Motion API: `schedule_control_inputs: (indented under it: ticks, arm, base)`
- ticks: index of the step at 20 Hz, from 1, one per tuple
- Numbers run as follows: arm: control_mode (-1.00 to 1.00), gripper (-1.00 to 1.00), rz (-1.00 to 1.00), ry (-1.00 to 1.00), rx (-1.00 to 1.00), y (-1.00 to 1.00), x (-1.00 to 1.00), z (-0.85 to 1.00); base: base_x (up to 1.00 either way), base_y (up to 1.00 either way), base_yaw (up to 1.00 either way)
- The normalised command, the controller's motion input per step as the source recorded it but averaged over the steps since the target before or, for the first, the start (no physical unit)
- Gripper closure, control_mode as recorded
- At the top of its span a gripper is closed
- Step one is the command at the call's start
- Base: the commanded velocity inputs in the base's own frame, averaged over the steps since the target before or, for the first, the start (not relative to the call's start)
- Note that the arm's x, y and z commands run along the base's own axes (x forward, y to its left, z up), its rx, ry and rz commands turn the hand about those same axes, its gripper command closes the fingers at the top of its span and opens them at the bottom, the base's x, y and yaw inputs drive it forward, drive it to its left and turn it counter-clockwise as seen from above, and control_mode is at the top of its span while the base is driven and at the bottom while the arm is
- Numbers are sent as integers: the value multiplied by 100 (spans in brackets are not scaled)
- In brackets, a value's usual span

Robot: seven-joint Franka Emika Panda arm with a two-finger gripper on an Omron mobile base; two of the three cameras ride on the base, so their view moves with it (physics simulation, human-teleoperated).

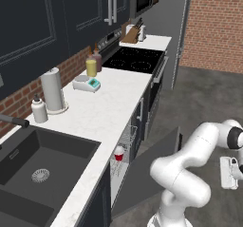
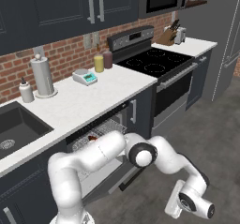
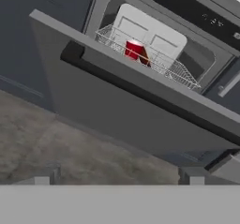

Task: Pick up the cup and bowl from the counter, place them in the dishwasher, and close the dishwasher door.

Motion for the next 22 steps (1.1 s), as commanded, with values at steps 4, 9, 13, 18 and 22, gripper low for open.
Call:
schedule_control_inputs:
  ticks: [4,9,13,18,22]
  arm:
    - [-100,-100,1,0,21,14,33,-31]
    - [-100,-100,2,3,20,11,36,-31]
    - [-100,-100,1,3,19,0,34,-43]
    - [-100,-100,0,3,19,0,32,-40]
    - [-100,-100,0,1,18,4,29,-41]
  base:
    - [0,0,0]
    - [0,0,0]
    - [0,0,0]
    - [0,0,0]
    - [0,0,0]
